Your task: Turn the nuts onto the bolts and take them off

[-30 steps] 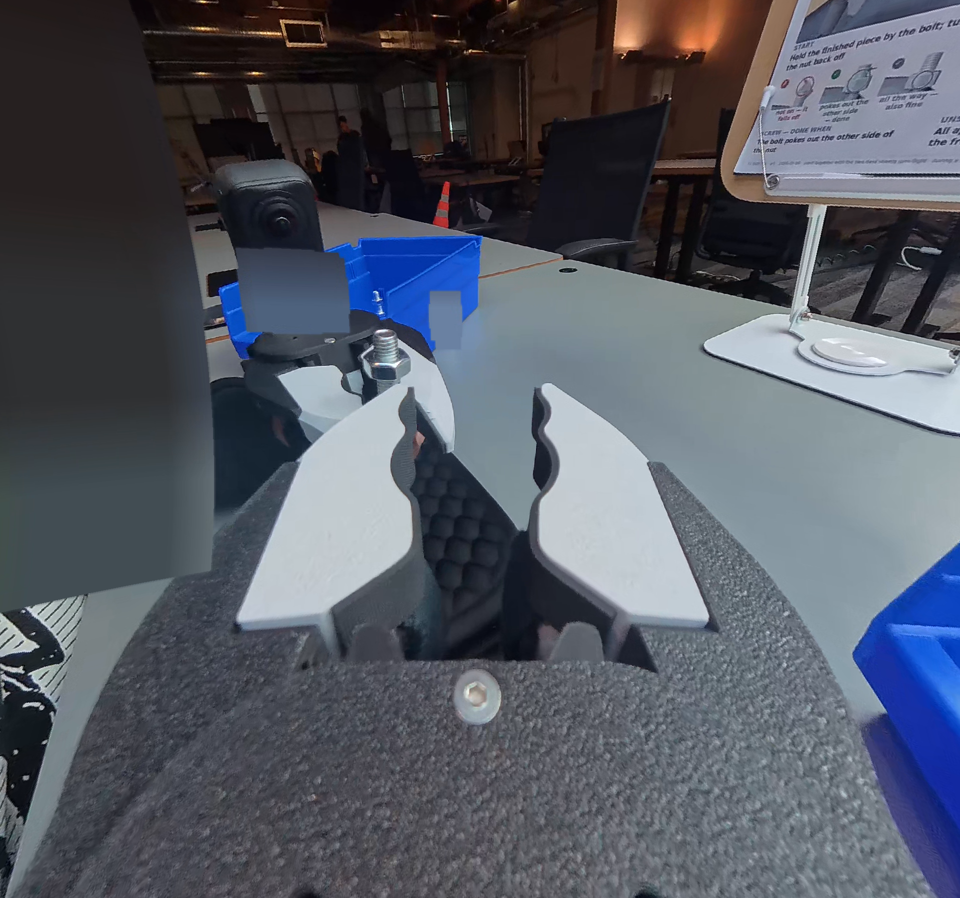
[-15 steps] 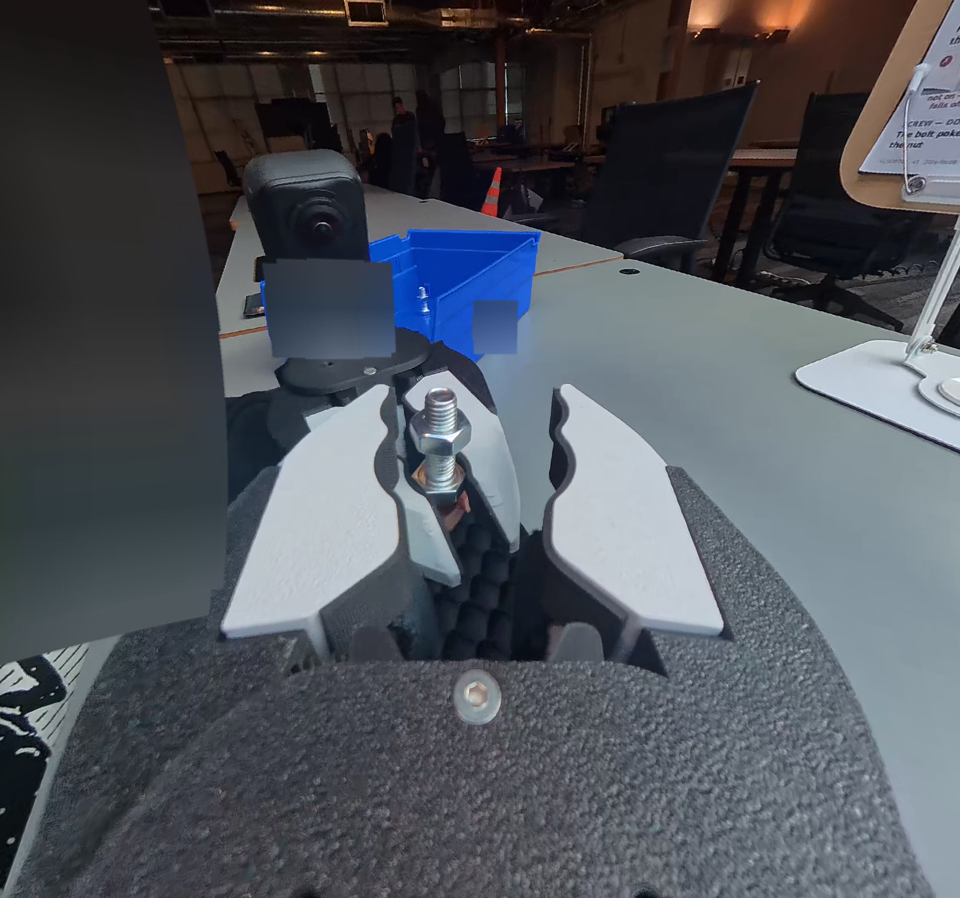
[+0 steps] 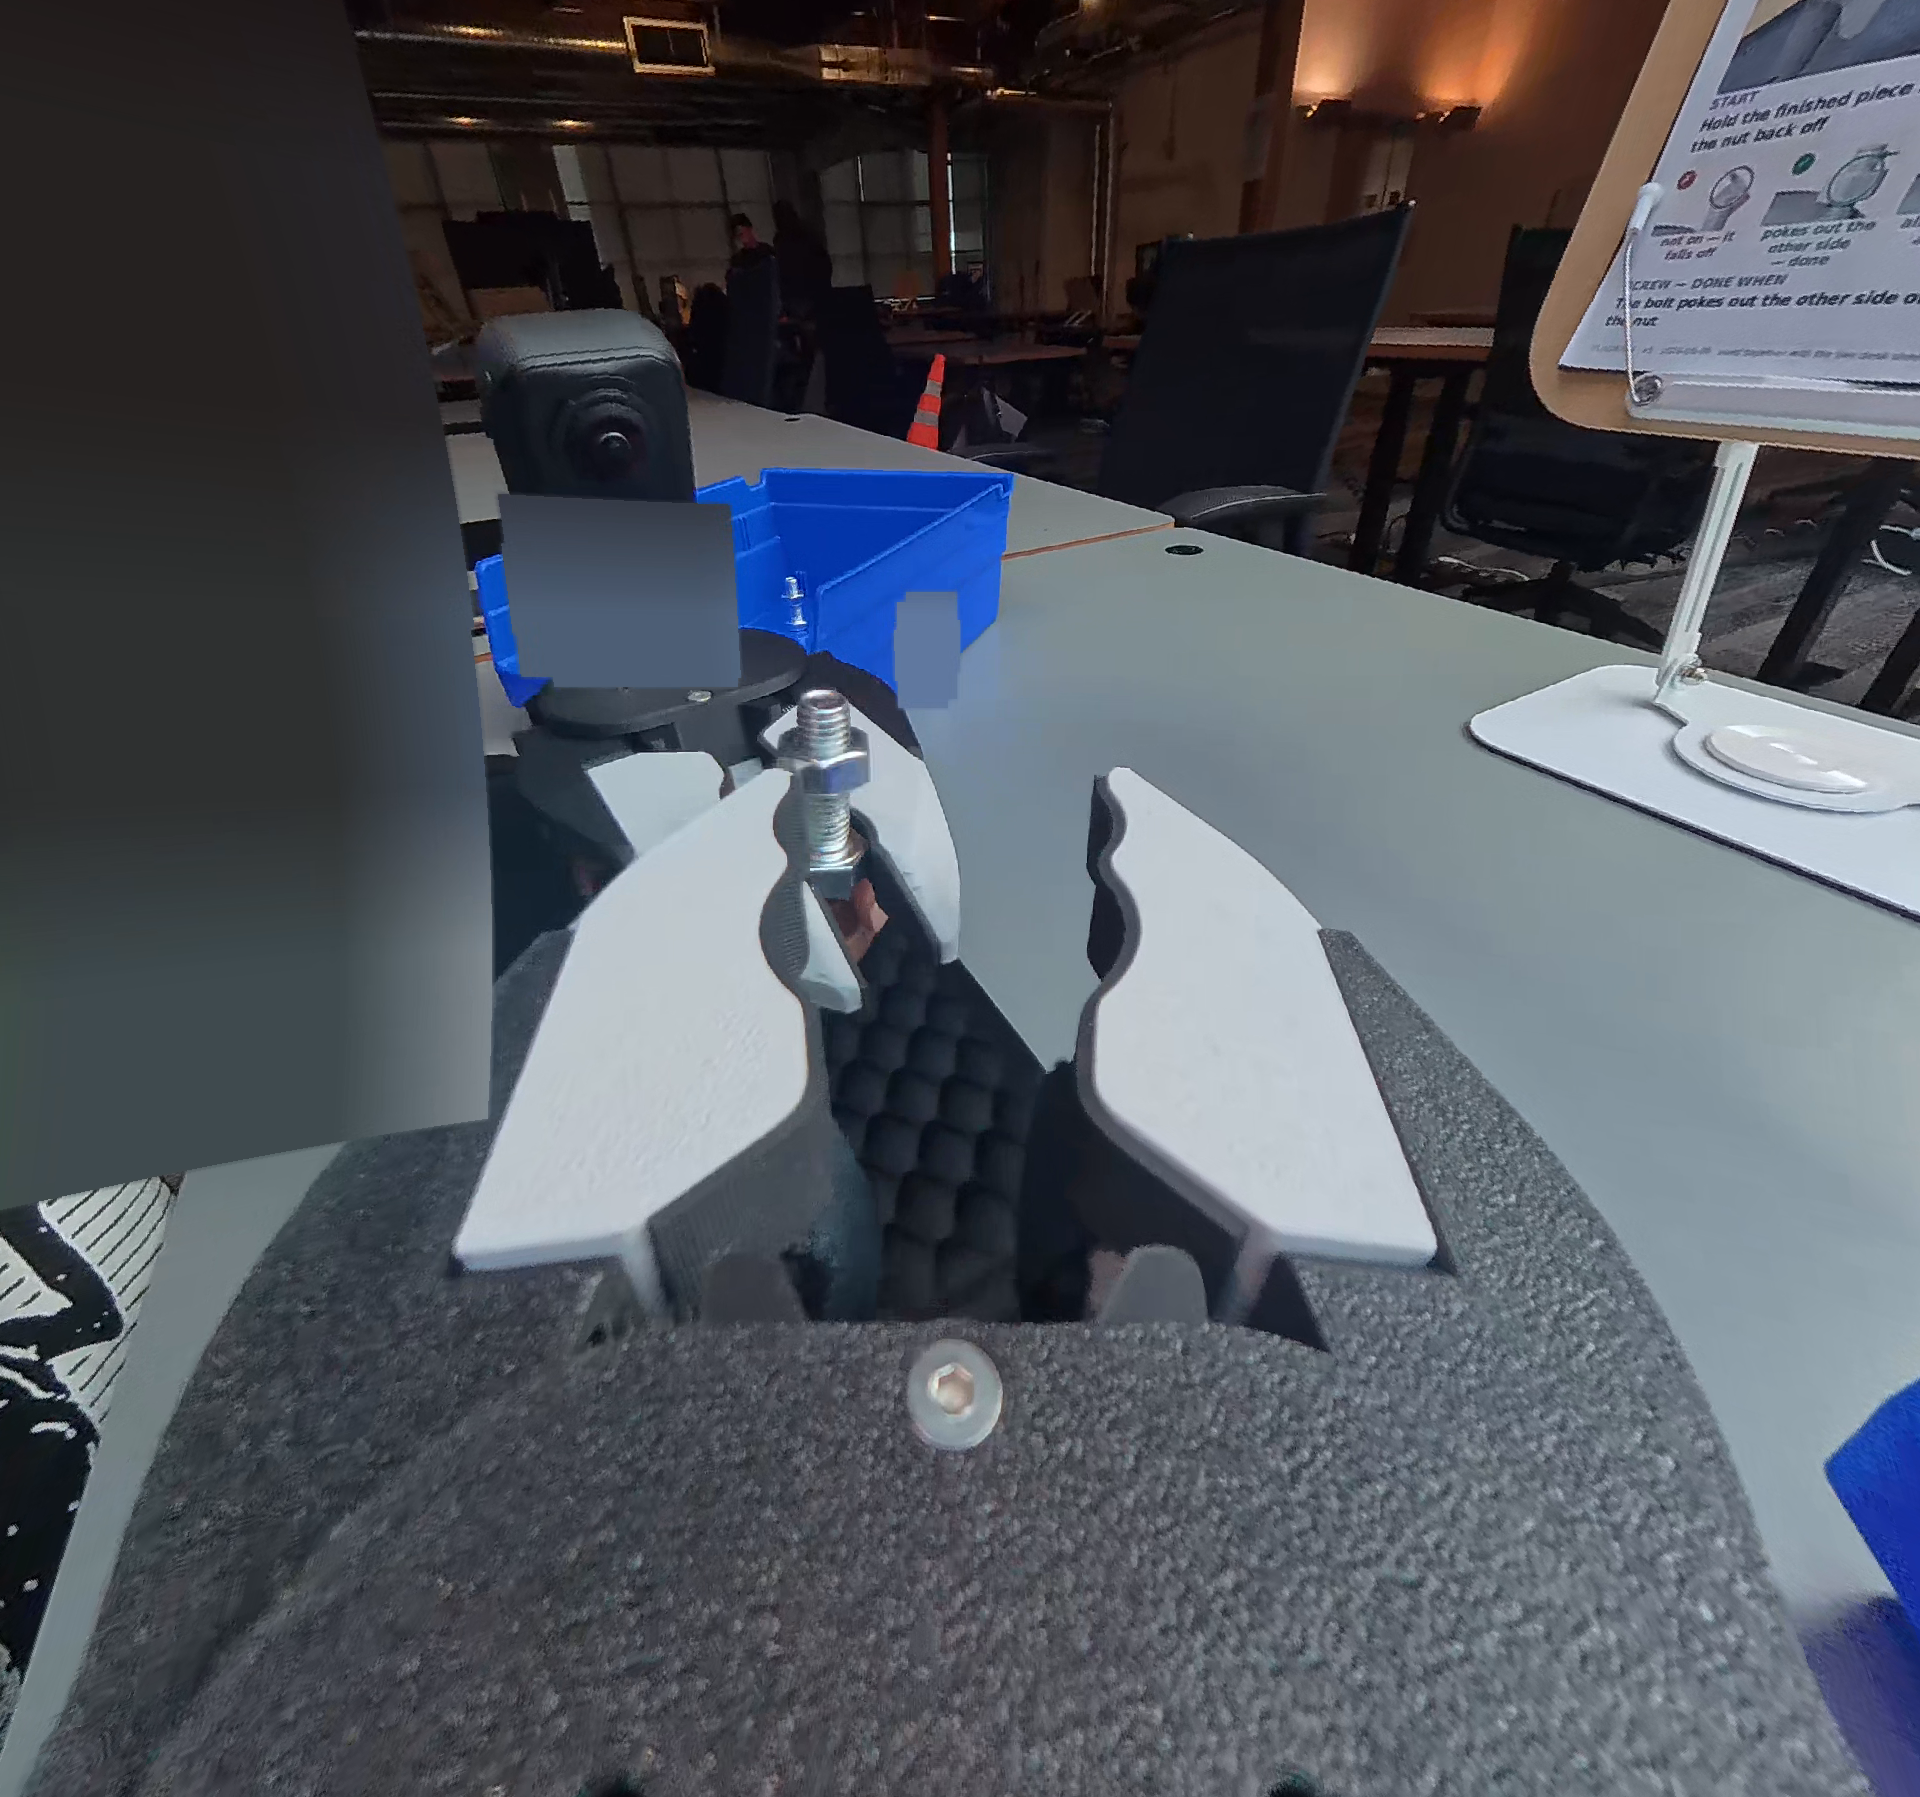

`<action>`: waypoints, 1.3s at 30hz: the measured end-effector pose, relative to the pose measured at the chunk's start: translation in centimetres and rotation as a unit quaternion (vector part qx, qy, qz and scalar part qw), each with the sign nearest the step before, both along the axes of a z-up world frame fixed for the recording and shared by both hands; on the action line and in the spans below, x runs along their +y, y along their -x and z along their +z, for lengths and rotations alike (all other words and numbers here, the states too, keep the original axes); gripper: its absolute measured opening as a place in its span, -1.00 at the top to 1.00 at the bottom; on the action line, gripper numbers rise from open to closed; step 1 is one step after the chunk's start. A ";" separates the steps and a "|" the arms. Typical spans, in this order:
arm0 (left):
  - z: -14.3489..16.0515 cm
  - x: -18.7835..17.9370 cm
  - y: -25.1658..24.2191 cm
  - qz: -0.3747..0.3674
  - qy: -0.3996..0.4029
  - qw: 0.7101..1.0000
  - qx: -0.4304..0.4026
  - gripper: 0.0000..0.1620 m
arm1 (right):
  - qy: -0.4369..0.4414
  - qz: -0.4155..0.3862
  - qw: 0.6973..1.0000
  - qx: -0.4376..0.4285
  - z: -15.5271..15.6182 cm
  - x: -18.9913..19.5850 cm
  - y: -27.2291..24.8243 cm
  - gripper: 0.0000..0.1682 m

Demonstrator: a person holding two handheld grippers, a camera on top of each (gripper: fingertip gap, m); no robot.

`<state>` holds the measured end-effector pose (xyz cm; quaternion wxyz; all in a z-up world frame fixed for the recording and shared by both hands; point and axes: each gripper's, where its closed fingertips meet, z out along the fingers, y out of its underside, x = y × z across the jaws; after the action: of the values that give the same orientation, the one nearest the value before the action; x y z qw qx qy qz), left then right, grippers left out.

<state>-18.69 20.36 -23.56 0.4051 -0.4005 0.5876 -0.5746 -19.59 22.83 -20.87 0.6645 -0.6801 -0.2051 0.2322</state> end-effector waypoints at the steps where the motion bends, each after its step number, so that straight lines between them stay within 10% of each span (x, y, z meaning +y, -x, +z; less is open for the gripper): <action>1: 0.0 0.0 0.0 -0.001 0.000 1.000 -0.001 0.82 | -0.003 -0.006 1.000 -0.001 0.0 -0.1 -0.4 0.47; 5: 0.0 0.0 0.0 0.000 -0.001 1.000 0.001 0.82 | -0.021 -0.020 1.000 0.000 0.2 -0.4 -1.4 0.72; 14: -0.1 0.0 0.0 0.001 -0.004 1.000 0.002 0.82 | -0.010 0.027 1.000 -0.007 0.1 0.6 2.2 0.26; 39: 0.0 0.0 0.0 0.001 -0.003 1.000 -0.001 0.82 | -0.016 -0.025 0.999 0.014 0.3 -0.2 -1.6 0.47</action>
<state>-18.65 20.38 -23.56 0.4076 -0.3990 0.5888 -0.5727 -17.97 22.59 -20.57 0.6836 -0.6712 -0.1821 0.2215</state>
